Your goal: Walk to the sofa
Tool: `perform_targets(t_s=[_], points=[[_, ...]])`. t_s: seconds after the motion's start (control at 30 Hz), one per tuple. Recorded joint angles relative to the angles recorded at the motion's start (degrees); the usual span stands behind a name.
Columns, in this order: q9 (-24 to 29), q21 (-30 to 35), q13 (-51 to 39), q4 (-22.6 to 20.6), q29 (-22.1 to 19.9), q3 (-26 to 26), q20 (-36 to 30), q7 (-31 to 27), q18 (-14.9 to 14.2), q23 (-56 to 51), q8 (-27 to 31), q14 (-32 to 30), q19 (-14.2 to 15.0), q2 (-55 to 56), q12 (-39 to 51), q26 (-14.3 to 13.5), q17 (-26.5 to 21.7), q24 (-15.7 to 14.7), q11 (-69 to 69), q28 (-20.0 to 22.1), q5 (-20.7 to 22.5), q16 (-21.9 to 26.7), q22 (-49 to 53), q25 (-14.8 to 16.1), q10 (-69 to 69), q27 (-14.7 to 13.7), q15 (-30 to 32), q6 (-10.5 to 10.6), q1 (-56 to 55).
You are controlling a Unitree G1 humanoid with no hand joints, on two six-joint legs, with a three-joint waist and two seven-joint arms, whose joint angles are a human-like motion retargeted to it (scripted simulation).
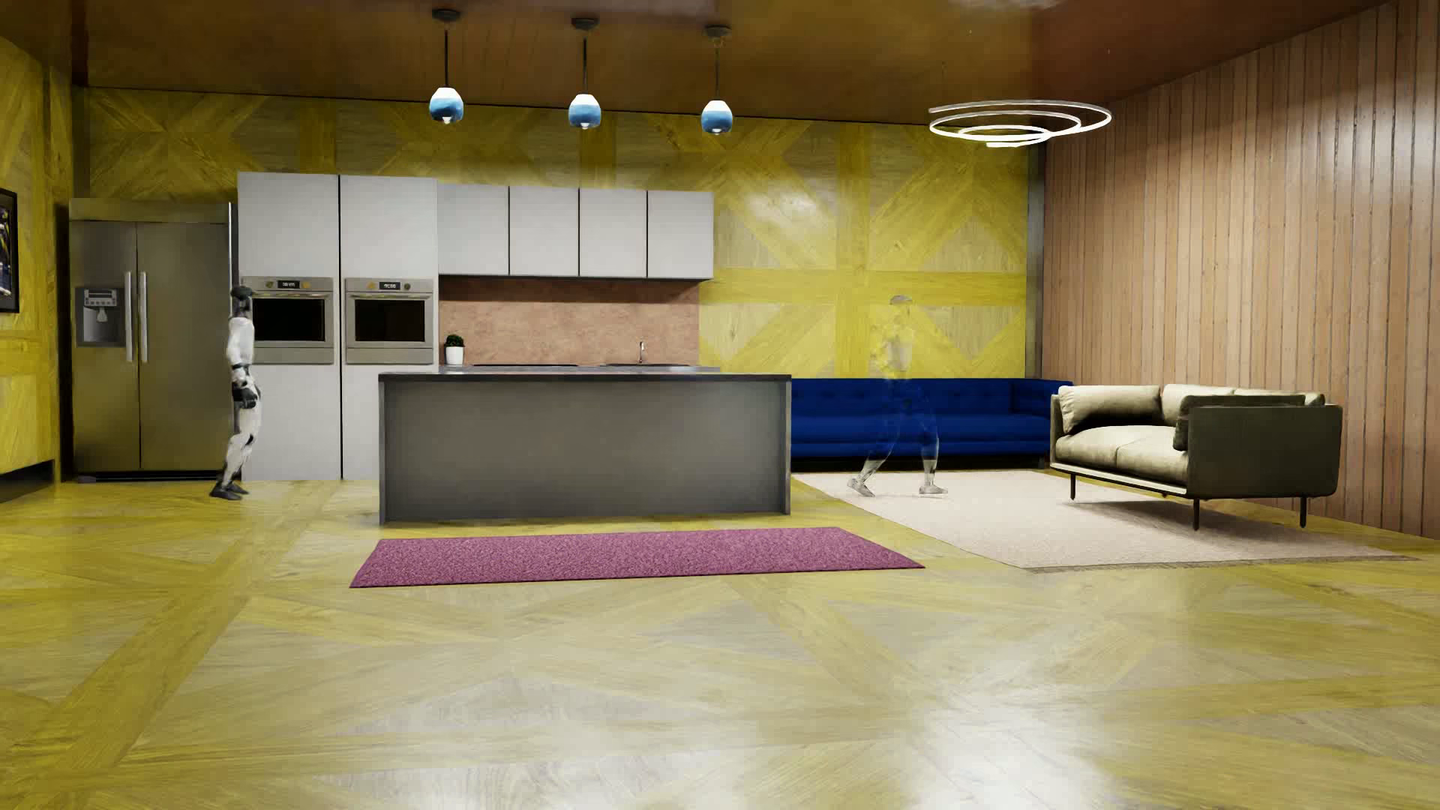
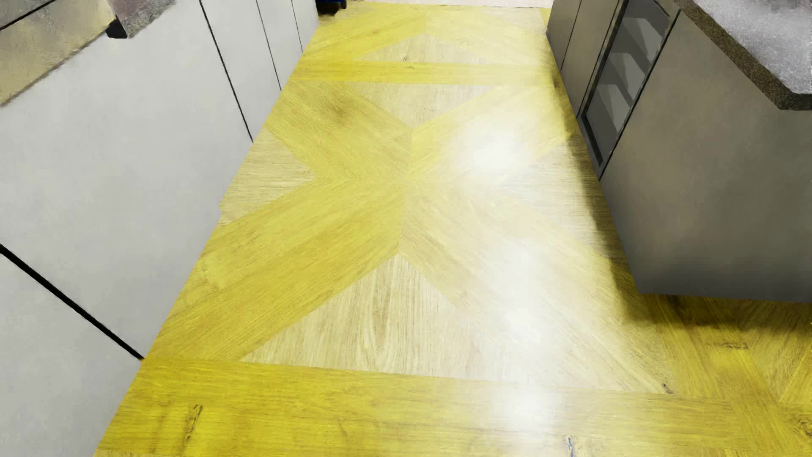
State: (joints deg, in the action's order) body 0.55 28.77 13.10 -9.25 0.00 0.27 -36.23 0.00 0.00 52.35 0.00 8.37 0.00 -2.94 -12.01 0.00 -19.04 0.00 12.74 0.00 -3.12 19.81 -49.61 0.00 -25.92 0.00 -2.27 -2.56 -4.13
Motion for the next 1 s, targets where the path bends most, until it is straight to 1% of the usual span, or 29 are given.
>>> perform_targets(t_s=[0.03, 0.07, 0.1, 0.17, 0.2, 0.23, 0.27, 0.3, 0.33, 0.37, 0.43, 0.47, 0.53, 0.57, 0.6, 0.63, 0.67, 0.7, 0.73, 0.77, 0.8, 0.83, 0.87, 0.9, 0.97, 1.0], points=[[0.13, 0.34, 0.25, -0.05, 0.00, 0.10, -0.24, 0.00, 0.00, -0.04, 0.00, -0.57, 0.00, 0.17, -0.22, 0.00, -0.16, 0.00, 5.63, 0.00, 0.17, 0.14, 0.64, 0.00, -0.41, 0.00, -2.10, 0.20, 0.06], [0.16, 0.49, 0.61, -0.19, 0.00, -0.57, -0.57, 0.00, 0.00, -0.03, 0.00, -0.86, 0.00, 0.53, -0.46, 0.00, -0.30, 0.00, 14.56, 0.00, 0.64, 0.33, 1.31, 0.00, -0.84, 0.00, -9.31, 0.42, 0.12], [0.03, -0.09, 1.03, -0.57, 0.00, -1.81, -0.66, 0.00, 0.00, -0.07, 0.00, -0.86, 0.00, 2.39, -0.58, 0.00, -0.46, 0.00, 16.52, 0.00, 0.84, 0.43, 1.87, 0.00, -1.48, 0.00, -13.89, 0.50, -0.18], [2.60, -1.70, 1.63, -1.80, 0.00, -2.70, 0.20, 0.00, 0.00, -1.18, 0.00, 0.14, 0.00, 9.12, -0.47, 0.00, -0.46, 0.00, 28.43, 0.00, -0.22, 1.49, 4.71, 0.00, -2.20, 0.00, -15.40, -0.48, 2.55], [3.83, -2.46, 1.97, -2.03, 0.00, -4.06, 0.58, 0.00, 0.00, -1.67, 0.00, 1.34, 0.00, 12.64, 0.05, 0.00, -0.30, 0.00, 35.40, 0.00, -0.66, 1.89, 5.86, 0.00, -2.63, 0.00, -15.95, -0.76, 3.87], [4.63, -3.07, 2.43, -1.88, 0.00, -5.75, 1.43, 0.00, 0.00, -2.36, 0.00, 3.29, 0.00, 16.39, 0.39, 0.00, -0.19, 0.00, 40.92, 0.00, -0.88, 2.11, 7.48, 0.00, -2.39, 0.00, -16.14, -0.86, 5.39], [5.09, -2.71, 2.85, -1.44, 0.00, -7.44, 1.44, 0.00, 0.00, -2.53, 0.00, 5.70, 0.00, 20.13, 1.19, 0.00, -0.24, 0.00, 43.50, 0.00, -0.83, 2.22, 8.88, 0.00, -1.55, 0.00, -15.73, -0.62, 7.03], [5.14, -2.50, 3.51, -0.25, 0.00, -9.71, 1.88, 0.00, 0.00, -2.32, 0.00, 7.87, 0.00, 23.28, 2.32, 0.00, -0.62, 0.00, 42.82, 0.00, -0.53, 1.43, 8.80, 0.00, -0.59, 0.00, -15.17, 0.45, 8.47], [4.89, -2.97, 4.47, 0.70, 0.00, -12.08, 3.29, 0.00, 0.00, -2.08, 0.00, 9.96, 0.00, 26.12, 2.56, 0.00, -0.91, 0.00, 40.61, 0.00, -0.92, 1.10, 10.01, 0.00, 0.44, 0.00, -14.08, 1.08, 10.13], [5.10, -2.28, 5.04, 0.91, 0.00, -12.70, 2.88, 0.00, 0.00, -1.31, 0.00, 12.81, 0.00, 29.09, 3.17, 0.00, -1.08, 0.00, 37.95, 0.00, -1.49, 1.87, 11.93, 0.00, 1.77, 0.00, -11.74, 1.07, 12.68], [6.06, -1.52, 5.42, 1.55, 0.00, -13.84, 1.45, 0.00, 0.00, 0.87, 0.00, 18.29, 0.00, 33.45, 5.17, 0.00, -1.14, 0.00, 31.65, 0.00, -2.49, 2.31, 12.57, 0.00, 2.87, 0.00, -6.63, 1.26, 17.33], [6.16, -1.05, 5.42, 1.62, 0.00, -14.41, 1.30, 0.00, 0.00, 2.09, 0.00, 19.79, 0.00, 35.44, 6.11, 0.00, -0.92, 0.00, 28.60, 0.00, -2.98, 2.41, 12.51, 0.00, 3.09, 0.00, -5.23, 1.10, 19.13], [6.12, 0.19, 5.57, 2.31, 0.00, -15.95, 0.27, 0.00, 0.00, 3.63, 0.00, 20.62, 0.00, 37.73, 7.47, 0.00, -0.92, 0.00, 25.01, 0.00, -3.64, 2.37, 11.97, 0.00, 3.30, 0.00, -5.63, 1.03, 22.96], [5.90, 0.68, 5.71, 2.96, 0.00, -16.80, 0.09, 0.00, 0.00, 4.31, 0.00, 19.82, 0.00, 38.82, 7.63, 0.00, -0.96, 0.00, 26.19, 0.00, -3.73, 2.26, 11.37, 0.00, 3.24, 0.00, -6.43, 1.19, 24.63], [5.53, -0.38, 6.26, 3.85, 0.00, -17.85, 0.99, 0.00, 0.00, 4.95, 0.00, 17.47, 0.00, 39.37, 7.06, 0.00, -0.86, 0.00, 29.20, 0.00, -3.74, 1.99, 9.47, 0.00, 2.47, 0.00, -7.06, 1.43, 25.80], [5.08, -0.68, 6.24, 4.63, 0.00, -18.91, -0.13, 0.00, 0.00, 5.69, 0.00, 12.92, 0.00, 39.75, 6.06, 0.00, -0.97, 0.00, 32.71, 0.00, -3.55, 1.56, 8.17, 0.00, 0.27, 0.00, -7.52, 2.07, 25.74], [4.80, -0.16, 5.94, 5.54, 0.00, -19.17, -1.58, 0.00, 0.00, 6.54, 0.00, 5.87, 0.00, 39.40, 4.97, 0.00, -1.01, 0.00, 35.97, 0.00, -2.66, 1.22, 6.01, 0.00, -4.02, 0.00, -8.76, 2.95, 24.71], [4.81, 0.51, 5.56, 6.65, 0.00, -18.47, -2.56, 0.00, 0.00, 7.38, 0.00, -3.26, 0.00, 37.37, 4.08, 0.00, -0.99, 0.00, 38.38, 0.00, -1.31, 0.86, 3.34, 0.00, -10.97, 0.00, -10.83, 3.40, 22.68], [4.78, 0.50, 5.09, 6.77, 0.00, -17.04, -3.22, 0.00, 0.00, 7.32, 0.00, -11.73, 0.00, 34.60, 3.04, 0.00, -0.72, 0.00, 39.04, 0.00, -0.25, 0.71, 0.99, 0.00, -20.96, 0.00, -13.04, 2.78, 18.31], [5.20, 0.23, 4.66, 6.88, 0.00, -15.37, -3.76, 0.00, 0.00, 6.14, 0.00, -16.10, 0.00, 31.02, 2.16, 0.00, -0.49, 0.00, 38.54, 0.00, 0.87, 0.93, -0.44, 0.00, -32.92, 0.00, -14.95, 2.25, 12.39], [6.01, 0.10, 4.16, 6.99, 0.00, -13.23, -3.73, 0.00, 0.00, 4.25, 0.00, -16.10, 0.00, 26.77, 0.92, 0.00, -0.47, 0.00, 37.44, 0.00, 1.95, 1.26, -0.52, 0.00, -43.51, 0.00, -16.61, 1.84, 6.29], [6.35, -0.02, 3.50, 6.56, 0.00, -9.98, -2.46, 0.00, 0.00, 2.34, 0.00, -14.64, 0.00, 22.04, -0.52, 0.00, -0.30, 0.00, 35.18, 0.00, 2.65, 1.14, -0.73, 0.00, -49.49, 0.00, -17.71, 0.95, 0.26], [6.60, -0.30, 2.65, 5.73, 0.00, -6.94, -2.08, 0.00, 0.00, 0.32, 0.00, -13.96, 0.00, 17.08, -1.59, 0.00, -0.37, 0.00, 31.98, 0.00, 2.59, 1.12, -0.79, 0.00, -50.09, 0.00, -18.06, -0.12, -5.82], [7.15, -1.32, 1.94, 4.99, 0.00, -3.95, -3.05, 0.00, 0.00, -1.86, 0.00, -14.87, 0.00, 11.82, -1.95, 0.00, -0.53, 0.00, 28.01, 0.00, 2.57, 1.39, -1.34, 0.00, -45.41, 0.00, -17.59, -1.04, -11.09], [7.19, -2.95, 1.51, 4.34, 0.00, 1.69, -2.52, 0.00, 0.00, -6.33, 0.00, -21.34, 0.00, 1.33, -3.83, 0.00, -1.23, 0.00, 20.79, 0.00, 2.02, 1.89, -1.05, 0.00, -26.35, 0.00, -17.77, -2.26, -18.61], [6.93, -2.61, 0.68, 4.75, 0.00, 4.36, -2.30, 0.00, 0.00, -8.28, 0.00, -21.22, 0.00, -3.22, -4.51, 0.00, -1.83, 0.00, 18.03, 0.00, 1.68, 2.10, -0.65, 0.00, -15.75, 0.00, -18.85, -2.67, -21.06]])
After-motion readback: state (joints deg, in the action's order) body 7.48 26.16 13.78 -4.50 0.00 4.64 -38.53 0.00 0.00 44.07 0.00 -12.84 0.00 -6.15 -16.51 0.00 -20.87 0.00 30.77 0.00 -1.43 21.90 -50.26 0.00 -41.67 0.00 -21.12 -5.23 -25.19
